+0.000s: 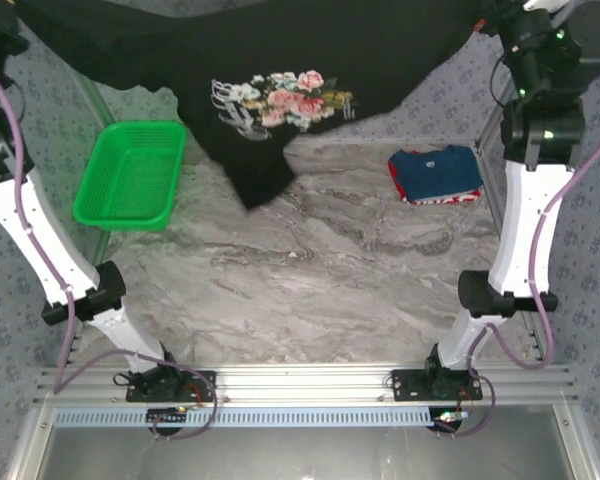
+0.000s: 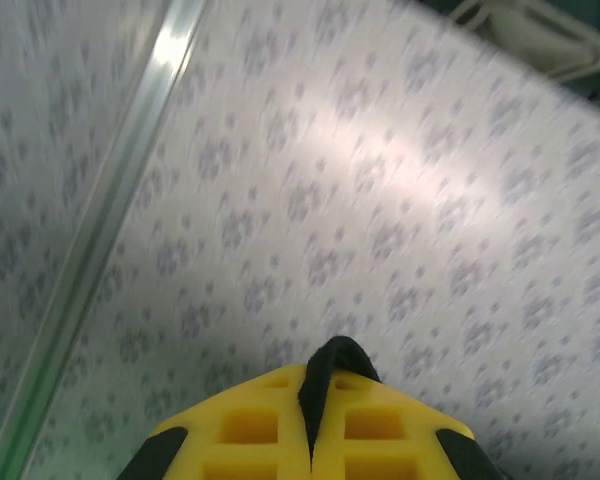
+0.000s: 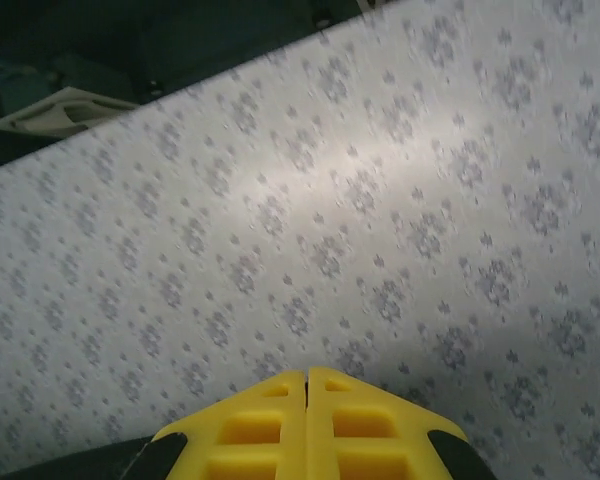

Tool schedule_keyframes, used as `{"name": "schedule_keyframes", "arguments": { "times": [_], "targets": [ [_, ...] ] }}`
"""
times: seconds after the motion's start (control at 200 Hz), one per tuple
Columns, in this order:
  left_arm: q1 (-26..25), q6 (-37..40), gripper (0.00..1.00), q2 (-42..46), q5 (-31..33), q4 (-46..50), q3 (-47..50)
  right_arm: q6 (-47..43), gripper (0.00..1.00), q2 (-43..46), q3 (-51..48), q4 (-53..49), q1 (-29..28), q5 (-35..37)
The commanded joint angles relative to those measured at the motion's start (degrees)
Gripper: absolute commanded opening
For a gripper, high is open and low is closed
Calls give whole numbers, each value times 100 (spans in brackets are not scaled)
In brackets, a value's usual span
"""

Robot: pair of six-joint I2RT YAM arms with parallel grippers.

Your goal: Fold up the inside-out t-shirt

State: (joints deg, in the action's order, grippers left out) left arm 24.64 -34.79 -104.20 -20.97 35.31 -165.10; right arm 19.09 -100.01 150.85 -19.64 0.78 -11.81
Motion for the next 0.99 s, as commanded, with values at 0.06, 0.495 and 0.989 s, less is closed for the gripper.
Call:
{"name": "schedule_keyframes", "arguments": {
  "times": [0.06,0.495,0.989],
  "targets": [
    [138,-214,0,657,-880,229,317,-69,0,1227,-1841,-67,39,-267],
    [-834,915,0,5479,-1475,920,8850,135,0,4741,-9006,-1418,19,-342],
    [-953,822,0,6800,-1639,2186,11782,1655,5,5311,-11953,-2270,-228,70]
  ]
}}
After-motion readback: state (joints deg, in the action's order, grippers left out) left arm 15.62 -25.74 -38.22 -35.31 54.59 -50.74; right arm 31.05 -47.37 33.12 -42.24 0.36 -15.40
